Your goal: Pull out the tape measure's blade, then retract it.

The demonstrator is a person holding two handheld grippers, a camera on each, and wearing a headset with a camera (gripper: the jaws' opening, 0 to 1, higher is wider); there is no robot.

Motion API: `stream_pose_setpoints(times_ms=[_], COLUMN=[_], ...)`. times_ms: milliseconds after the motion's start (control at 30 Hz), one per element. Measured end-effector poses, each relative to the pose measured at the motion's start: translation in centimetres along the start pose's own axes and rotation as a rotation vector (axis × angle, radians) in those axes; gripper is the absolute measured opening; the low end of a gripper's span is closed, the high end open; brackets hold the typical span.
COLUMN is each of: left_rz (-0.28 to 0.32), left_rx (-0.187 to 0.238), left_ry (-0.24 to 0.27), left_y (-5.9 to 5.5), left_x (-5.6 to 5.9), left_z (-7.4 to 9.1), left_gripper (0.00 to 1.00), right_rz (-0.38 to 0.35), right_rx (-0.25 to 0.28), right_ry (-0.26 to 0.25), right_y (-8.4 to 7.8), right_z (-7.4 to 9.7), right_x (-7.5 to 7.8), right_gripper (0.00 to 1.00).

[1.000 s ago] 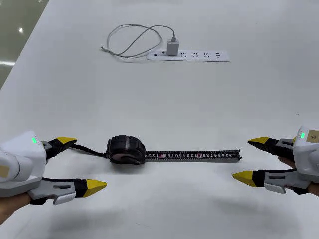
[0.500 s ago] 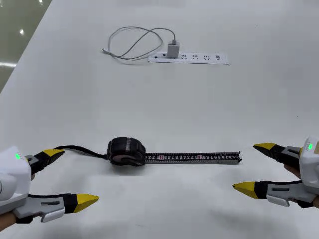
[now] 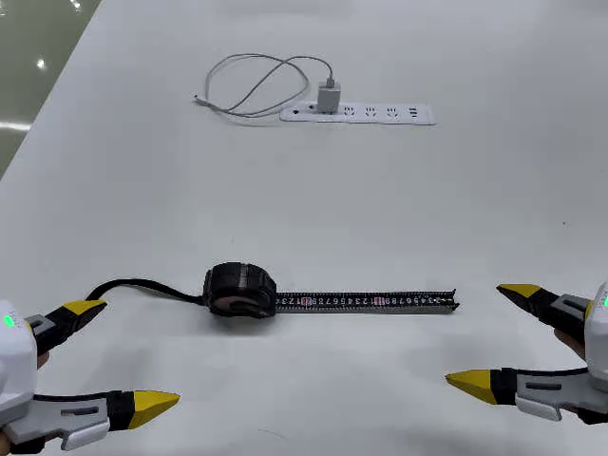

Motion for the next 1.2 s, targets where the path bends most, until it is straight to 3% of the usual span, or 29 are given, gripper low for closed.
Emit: stream_pose_setpoints(times_ms=[800, 1200], left_rz=[0.086, 0.11], left_rx=[0.028, 0.039], left_ry=[0.029, 0.041], left_y=[-1.4, -1.8], left_x=[1.5, 2.0], left_z=[1.4, 1.7], left_gripper=[0.99, 0.99], right_rz=[-0.068, -0.091], right_rx=[0.016, 0.011], right_ry=[-0.016, -0.018], right_y=[-2.5, -3.5], right_z=[1.1, 1.2], right_x=[-1.7, -2.5], right_gripper=[0.99, 0.99])
Point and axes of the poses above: the centre of the closed fingertips' face, and the gripper's own axes: z roughly backward along the fingers, x roughly to its right, y roughly out of its top, the point moved 8 cm from there along z, roughly backward along the fingers, and after that the axes turned 10 degrees about -z, right-handed, at the moved point
